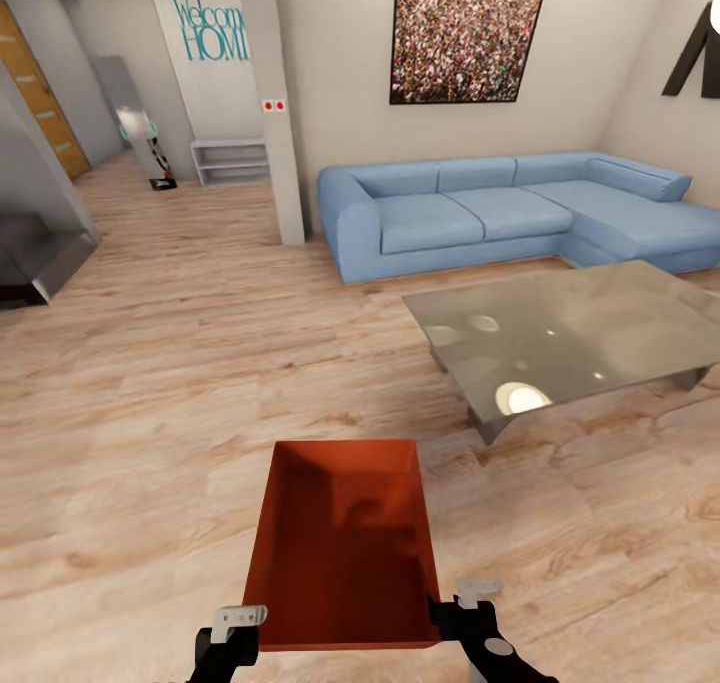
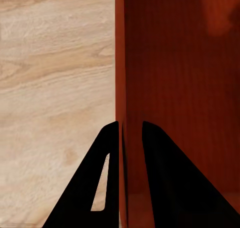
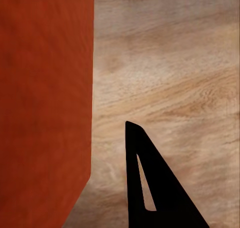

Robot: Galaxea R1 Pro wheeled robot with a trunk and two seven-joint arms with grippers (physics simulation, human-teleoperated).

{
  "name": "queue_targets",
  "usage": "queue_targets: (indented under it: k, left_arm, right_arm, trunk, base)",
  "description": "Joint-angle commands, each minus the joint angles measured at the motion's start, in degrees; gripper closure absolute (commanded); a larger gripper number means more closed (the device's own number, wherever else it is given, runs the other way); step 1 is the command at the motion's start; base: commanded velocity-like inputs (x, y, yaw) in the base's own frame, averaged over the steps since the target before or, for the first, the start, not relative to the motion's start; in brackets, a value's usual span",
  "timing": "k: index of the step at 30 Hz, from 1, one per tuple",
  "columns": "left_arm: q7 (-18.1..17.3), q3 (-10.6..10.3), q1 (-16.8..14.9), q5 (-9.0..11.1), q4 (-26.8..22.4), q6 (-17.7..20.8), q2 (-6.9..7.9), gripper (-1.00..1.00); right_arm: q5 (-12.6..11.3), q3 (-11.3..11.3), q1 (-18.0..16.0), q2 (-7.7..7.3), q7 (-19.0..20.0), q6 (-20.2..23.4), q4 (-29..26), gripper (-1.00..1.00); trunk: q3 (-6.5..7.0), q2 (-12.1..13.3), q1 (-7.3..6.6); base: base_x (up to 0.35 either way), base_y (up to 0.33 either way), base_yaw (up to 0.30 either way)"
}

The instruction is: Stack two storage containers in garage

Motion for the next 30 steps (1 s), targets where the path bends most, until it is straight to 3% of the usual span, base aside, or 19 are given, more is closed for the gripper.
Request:
queue_targets:
  k: [1,30]
  left_arm:
    - [0.5,0.8,0.0,0.5,0.0,-0.2,0.04,1.0]
    - [0.5,0.8,0.0,0.5,0.0,-0.2,0.04,1.0]
  right_arm:
    - [0.0,-0.5,0.0,-0.89,-0.7,-0.2,0.0,1.0]
    - [0.0,-0.5,0.0,-0.89,-0.7,-0.2,0.0,1.0]
  trunk:
    - [0.03,0.0,0.0]
    - [2.34,0.0,0.0]
  base:
    - [0.0,0.0,0.194]
    - [0.0,0.0,0.169]
